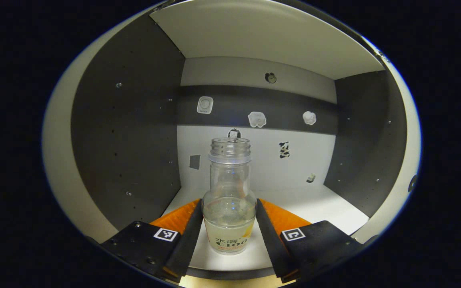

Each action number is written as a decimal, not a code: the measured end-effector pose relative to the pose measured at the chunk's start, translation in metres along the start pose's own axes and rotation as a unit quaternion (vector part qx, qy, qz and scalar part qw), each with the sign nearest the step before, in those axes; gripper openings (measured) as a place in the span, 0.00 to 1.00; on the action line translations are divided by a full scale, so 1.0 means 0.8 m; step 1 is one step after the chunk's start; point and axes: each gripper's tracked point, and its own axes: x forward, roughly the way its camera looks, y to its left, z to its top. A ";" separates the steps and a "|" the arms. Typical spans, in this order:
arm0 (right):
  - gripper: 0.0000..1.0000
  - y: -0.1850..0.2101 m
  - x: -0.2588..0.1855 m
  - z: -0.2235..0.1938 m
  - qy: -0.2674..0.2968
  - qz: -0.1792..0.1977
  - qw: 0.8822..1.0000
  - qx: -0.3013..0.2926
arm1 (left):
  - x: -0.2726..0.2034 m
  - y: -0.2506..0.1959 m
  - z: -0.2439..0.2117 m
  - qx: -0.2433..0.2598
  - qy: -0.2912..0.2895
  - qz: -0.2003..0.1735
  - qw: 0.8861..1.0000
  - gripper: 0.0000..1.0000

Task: Grasp the bottle in the cabinet with the left hand and place it on the coaster, then close the right door with the right hand and the left door with the left hand.

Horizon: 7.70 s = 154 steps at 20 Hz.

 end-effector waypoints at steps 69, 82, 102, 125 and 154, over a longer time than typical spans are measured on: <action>0.95 -0.047 -0.055 -0.008 -0.011 0.161 0.986 -0.031 | -0.447 -0.037 -0.392 -0.032 0.177 -0.007 0.984 0.85; 0.94 -0.114 -0.037 -0.025 0.005 0.079 0.995 -0.066 | -0.381 -0.091 -0.156 -0.009 0.030 -0.064 0.997 0.84; 0.95 -0.166 0.013 -0.052 0.073 -0.010 0.997 -0.013 | -0.344 -0.089 -0.078 -0.027 0.003 -0.116 0.993 0.84; 0.95 0.041 0.022 -0.074 0.122 0.150 0.978 0.078 | -0.382 0.008 -0.051 -0.038 -0.021 -0.060 0.997 0.84; 0.98 0.139 0.037 -0.094 0.139 0.203 0.965 0.087 | -0.444 0.243 -0.027 -0.042 -0.063 0.162 0.984 0.84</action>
